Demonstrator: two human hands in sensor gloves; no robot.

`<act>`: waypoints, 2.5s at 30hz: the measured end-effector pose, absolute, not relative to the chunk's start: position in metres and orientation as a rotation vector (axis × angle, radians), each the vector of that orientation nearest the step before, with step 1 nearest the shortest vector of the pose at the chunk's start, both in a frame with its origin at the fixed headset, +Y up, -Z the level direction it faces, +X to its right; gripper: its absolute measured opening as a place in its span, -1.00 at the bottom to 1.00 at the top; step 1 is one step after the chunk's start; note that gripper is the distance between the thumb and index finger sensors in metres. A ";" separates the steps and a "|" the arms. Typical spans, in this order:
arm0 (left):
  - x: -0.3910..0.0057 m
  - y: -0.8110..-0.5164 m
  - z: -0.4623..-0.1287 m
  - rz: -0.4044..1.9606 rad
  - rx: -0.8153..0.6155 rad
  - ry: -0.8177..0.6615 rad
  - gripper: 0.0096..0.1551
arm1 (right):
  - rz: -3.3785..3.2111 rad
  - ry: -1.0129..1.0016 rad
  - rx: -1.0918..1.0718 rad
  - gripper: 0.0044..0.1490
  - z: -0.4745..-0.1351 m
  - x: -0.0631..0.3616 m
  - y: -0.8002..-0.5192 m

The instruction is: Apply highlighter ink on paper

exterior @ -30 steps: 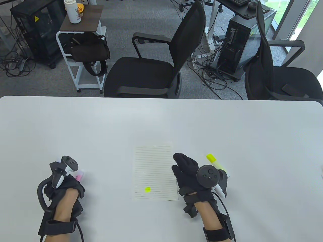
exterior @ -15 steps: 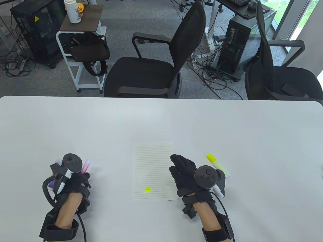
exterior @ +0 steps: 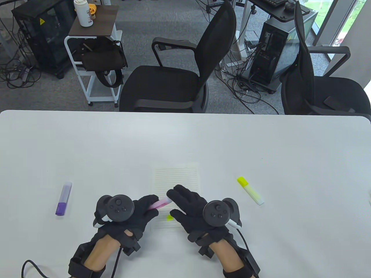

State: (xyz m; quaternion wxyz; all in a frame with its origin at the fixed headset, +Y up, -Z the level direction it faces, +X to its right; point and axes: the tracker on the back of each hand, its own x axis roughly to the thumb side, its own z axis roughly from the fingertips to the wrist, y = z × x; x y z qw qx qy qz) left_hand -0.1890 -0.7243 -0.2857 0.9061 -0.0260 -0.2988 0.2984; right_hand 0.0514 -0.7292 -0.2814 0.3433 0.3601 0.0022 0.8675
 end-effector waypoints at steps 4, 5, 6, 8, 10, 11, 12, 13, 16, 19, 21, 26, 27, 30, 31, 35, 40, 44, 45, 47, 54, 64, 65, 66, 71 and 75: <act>-0.183 -0.722 -0.280 0.621 0.023 -0.655 -0.39 | 2.265 -0.028 0.972 -0.31 -0.277 0.043 -0.730; -0.183 -0.722 -0.280 0.622 0.035 -0.667 -0.39 | 2.248 -0.039 0.970 -0.34 -0.278 0.044 -0.729; -0.184 -0.722 -0.281 0.646 0.036 -0.671 -0.40 | 2.217 -0.042 0.979 -0.34 -0.279 0.045 -0.729; -0.184 -0.721 -0.282 0.688 0.043 -0.674 -0.41 | 2.173 -0.078 0.979 -0.35 -0.278 0.047 -0.727; -0.185 -0.720 -0.282 0.724 0.034 -0.674 -0.41 | 2.152 -0.111 0.988 -0.37 -0.277 0.048 -0.724; -0.185 -0.719 -0.282 0.729 0.038 -0.676 -0.40 | 2.146 -0.124 0.992 -0.39 -0.276 0.048 -0.722; -0.185 -0.718 -0.282 0.738 0.038 -0.676 -0.40 | 2.139 -0.146 0.992 -0.40 -0.275 0.048 -0.721; -0.186 -0.718 -0.282 0.747 0.041 -0.679 -0.40 | 2.130 -0.157 0.996 -0.41 -0.275 0.048 -0.720; -0.187 -0.717 -0.282 0.763 0.048 -0.684 -0.40 | 2.093 -0.169 0.995 -0.43 -0.275 0.049 -0.719; -0.187 -0.717 -0.283 0.772 0.057 -0.685 -0.40 | 2.058 -0.163 0.985 -0.44 -0.275 0.050 -0.720; -0.192 -0.720 -0.286 0.744 0.078 -0.653 -0.41 | 2.030 -0.168 0.976 -0.44 -0.274 0.053 -0.722; -0.194 -0.721 -0.287 0.877 0.062 -0.670 -0.37 | 2.076 -0.207 0.998 -0.43 -0.275 0.058 -0.711; -0.195 -0.722 -0.286 0.863 0.077 -0.670 -0.30 | 2.059 -0.214 0.985 -0.44 -0.276 0.060 -0.711; -0.208 -0.721 -0.289 0.657 0.134 -0.596 -0.01 | 2.053 -0.244 0.885 -0.47 -0.281 0.073 -0.710; -0.215 -0.721 -0.291 0.603 0.136 -0.538 0.01 | 2.062 -0.252 0.845 -0.47 -0.284 0.080 -0.710; -0.240 -0.730 -0.299 0.545 0.059 -0.252 -0.10 | 2.153 -0.241 0.671 -0.49 -0.290 0.095 -0.715; -0.241 -0.745 -0.305 0.255 -0.161 -0.086 -0.23 | 2.246 -0.172 0.573 -0.50 -0.294 0.094 -0.722; -0.232 -0.761 -0.307 0.141 -0.330 -0.063 -0.26 | 2.345 -0.149 0.562 -0.50 -0.294 0.087 -0.728; -0.230 -0.765 -0.307 0.131 -0.375 -0.063 -0.25 | 2.367 -0.147 0.567 -0.50 -0.294 0.085 -0.729; -0.228 -0.771 -0.307 0.100 -0.419 -0.053 -0.23 | 2.389 -0.133 0.575 -0.49 -0.294 0.082 -0.731; -0.223 -0.776 -0.305 0.039 -0.480 -0.037 -0.13 | 2.509 -0.155 0.607 -0.46 -0.293 0.074 -0.733; -0.221 -0.777 -0.305 0.032 -0.494 -0.039 -0.09 | 2.507 -0.103 0.607 -0.45 -0.294 0.071 -0.737; -0.221 -0.777 -0.305 0.035 -0.495 -0.037 -0.09 | 2.505 -0.098 0.607 -0.45 -0.294 0.071 -0.737; -0.221 -0.777 -0.304 0.040 -0.500 -0.037 -0.09 | 2.504 -0.095 0.609 -0.45 -0.293 0.070 -0.737; -0.222 -0.777 -0.304 0.058 -0.513 -0.034 -0.09 | 2.502 -0.088 0.608 -0.45 -0.294 0.070 -0.737; -0.218 -0.774 -0.302 0.062 -0.476 -0.062 -0.07 | 2.504 -0.099 0.604 -0.46 -0.294 0.071 -0.738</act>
